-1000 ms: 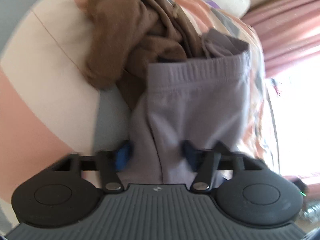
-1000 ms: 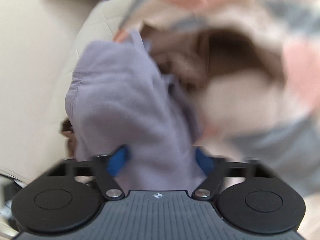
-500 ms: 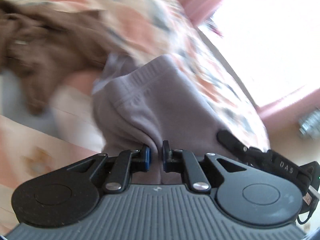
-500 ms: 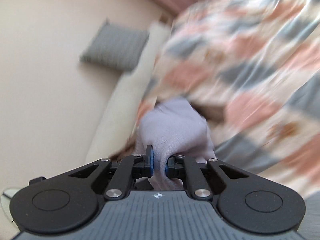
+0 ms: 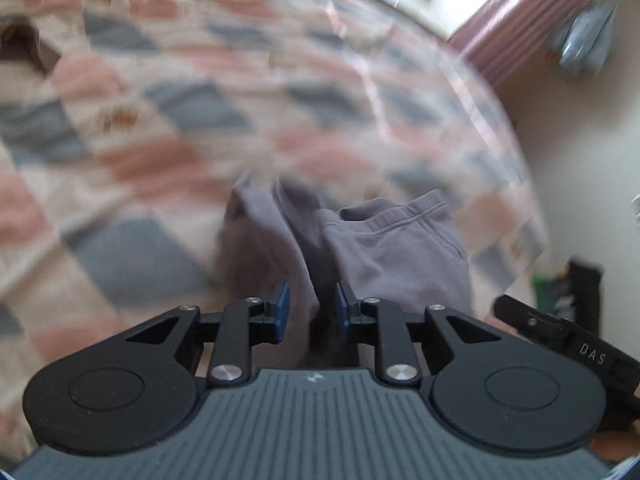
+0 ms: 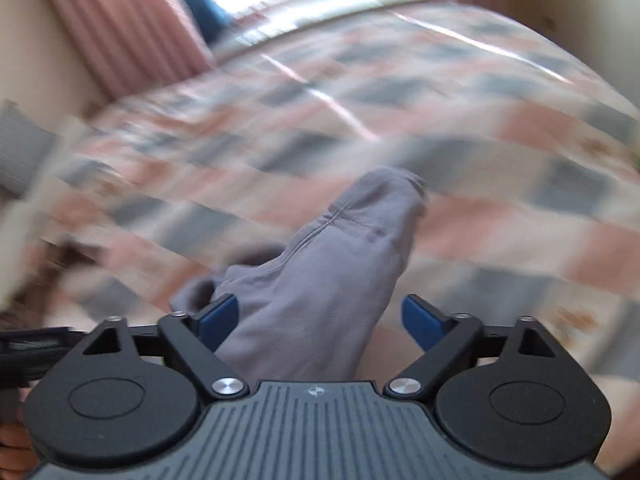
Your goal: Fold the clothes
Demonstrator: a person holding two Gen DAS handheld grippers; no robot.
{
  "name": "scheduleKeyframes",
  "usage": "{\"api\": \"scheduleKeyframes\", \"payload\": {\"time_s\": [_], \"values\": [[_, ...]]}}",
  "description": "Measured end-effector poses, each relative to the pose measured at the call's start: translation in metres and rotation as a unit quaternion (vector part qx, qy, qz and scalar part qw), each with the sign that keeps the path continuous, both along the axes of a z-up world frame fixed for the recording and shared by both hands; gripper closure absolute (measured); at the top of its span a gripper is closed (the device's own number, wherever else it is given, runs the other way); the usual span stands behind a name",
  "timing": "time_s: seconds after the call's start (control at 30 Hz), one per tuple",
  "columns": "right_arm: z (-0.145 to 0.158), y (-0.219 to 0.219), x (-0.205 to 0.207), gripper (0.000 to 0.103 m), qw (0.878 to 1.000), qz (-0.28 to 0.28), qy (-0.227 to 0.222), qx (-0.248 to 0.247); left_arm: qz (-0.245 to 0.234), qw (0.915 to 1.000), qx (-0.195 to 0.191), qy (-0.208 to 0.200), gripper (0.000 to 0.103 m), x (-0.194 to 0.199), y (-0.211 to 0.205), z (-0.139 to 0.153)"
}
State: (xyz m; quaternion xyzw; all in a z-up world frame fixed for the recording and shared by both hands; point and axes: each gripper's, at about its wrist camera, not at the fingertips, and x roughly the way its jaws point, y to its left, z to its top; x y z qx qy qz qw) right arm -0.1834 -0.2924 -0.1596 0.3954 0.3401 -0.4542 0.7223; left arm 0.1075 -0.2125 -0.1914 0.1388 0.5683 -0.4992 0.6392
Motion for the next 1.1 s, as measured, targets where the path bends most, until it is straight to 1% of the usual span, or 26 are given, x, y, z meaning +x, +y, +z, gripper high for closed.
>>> {"api": "scheduleKeyframes", "payload": {"time_s": [0.03,0.1,0.13,0.17,0.23,0.3,0.37,0.53,0.7,0.93,1.1], "values": [[-0.009,0.004,-0.018,0.016,1.0,-0.008,0.013,0.018,-0.006,0.9996,0.029,-0.001,0.079,-0.02,0.008,-0.012],[-0.017,0.017,-0.045,0.016,0.999,-0.016,0.011,0.036,-0.019,0.9977,0.064,-0.007,0.079,-0.054,0.028,-0.023],[-0.021,0.024,-0.059,0.016,0.999,-0.021,0.01,0.045,-0.025,0.997,0.072,-0.011,0.079,-0.066,0.035,-0.021],[-0.025,0.03,-0.072,0.016,0.998,-0.025,0.009,0.054,-0.032,0.9962,0.08,-0.016,0.075,-0.077,0.043,-0.019],[-0.029,0.042,-0.091,0.016,0.998,-0.026,0.001,0.064,-0.043,0.9947,0.09,-0.026,0.073,-0.093,0.052,-0.012],[-0.028,0.051,-0.102,0.016,0.997,-0.022,-0.009,0.069,-0.056,0.993,0.094,-0.045,0.073,-0.104,0.055,-0.002],[-0.025,0.064,-0.103,0.016,0.997,-0.017,-0.011,0.069,-0.07,0.9905,0.095,-0.069,0.073,-0.113,0.057,0.008],[-0.011,0.095,-0.089,0.016,0.999,-0.005,-0.004,0.049,-0.098,0.9842,0.076,-0.127,0.068,-0.125,0.066,0.033],[0.0,0.124,-0.072,0.016,1.0,0.01,0.012,0.027,-0.105,0.9799,0.054,-0.161,0.064,-0.124,0.093,0.058],[0.011,0.159,-0.066,0.016,1.0,0.008,0.009,0.014,-0.108,0.9784,0.034,-0.173,0.064,-0.118,0.126,0.074],[0.015,0.168,-0.072,0.015,1.0,0.008,0.014,0.014,-0.115,0.9776,0.026,-0.174,0.064,-0.123,0.131,0.082]]}}
